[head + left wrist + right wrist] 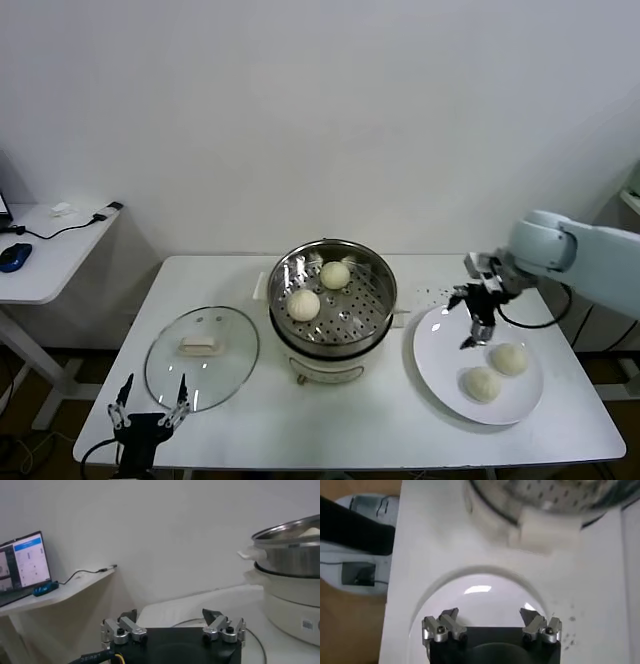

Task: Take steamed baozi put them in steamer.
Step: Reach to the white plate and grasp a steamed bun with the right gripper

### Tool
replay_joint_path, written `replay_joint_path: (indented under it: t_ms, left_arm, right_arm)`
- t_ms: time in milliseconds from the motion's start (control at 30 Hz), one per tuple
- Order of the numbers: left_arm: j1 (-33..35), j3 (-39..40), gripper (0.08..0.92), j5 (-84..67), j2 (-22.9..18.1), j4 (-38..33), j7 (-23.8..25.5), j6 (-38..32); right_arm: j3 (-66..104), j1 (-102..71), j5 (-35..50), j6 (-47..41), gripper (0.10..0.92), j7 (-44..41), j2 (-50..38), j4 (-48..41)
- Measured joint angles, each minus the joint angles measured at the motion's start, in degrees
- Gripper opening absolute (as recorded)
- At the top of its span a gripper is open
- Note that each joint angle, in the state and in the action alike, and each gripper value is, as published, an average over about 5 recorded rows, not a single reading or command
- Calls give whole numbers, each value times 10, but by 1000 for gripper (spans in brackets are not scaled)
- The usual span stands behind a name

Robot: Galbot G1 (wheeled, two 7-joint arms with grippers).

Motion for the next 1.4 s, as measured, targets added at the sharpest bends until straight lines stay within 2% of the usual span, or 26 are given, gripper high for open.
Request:
replay_joint_path:
  t_ms: [367, 800, 1000, 1233, 1400]
  left_arm:
    - [-2, -3, 823, 2, -1, 7, 0, 0]
    - [-2, -4, 823, 5, -3, 19, -2, -2]
    - [-4, -1, 823, 8, -5, 22, -2, -2]
    - [-9, 1, 823, 9, -6, 26, -2, -2]
    - [-11, 5, 823, 12, -8, 28, -2, -2]
  right_arm:
    - [111, -154, -86, 9, 823, 0, -23, -27]
    - [175, -239, -130, 14, 821, 4, -6, -63]
    - [186, -253, -135, 15, 750, 2, 2, -70]
    - [191, -258, -136, 17, 620, -3, 4, -71]
    - [190, -255, -135, 20, 584, -7, 4, -73]
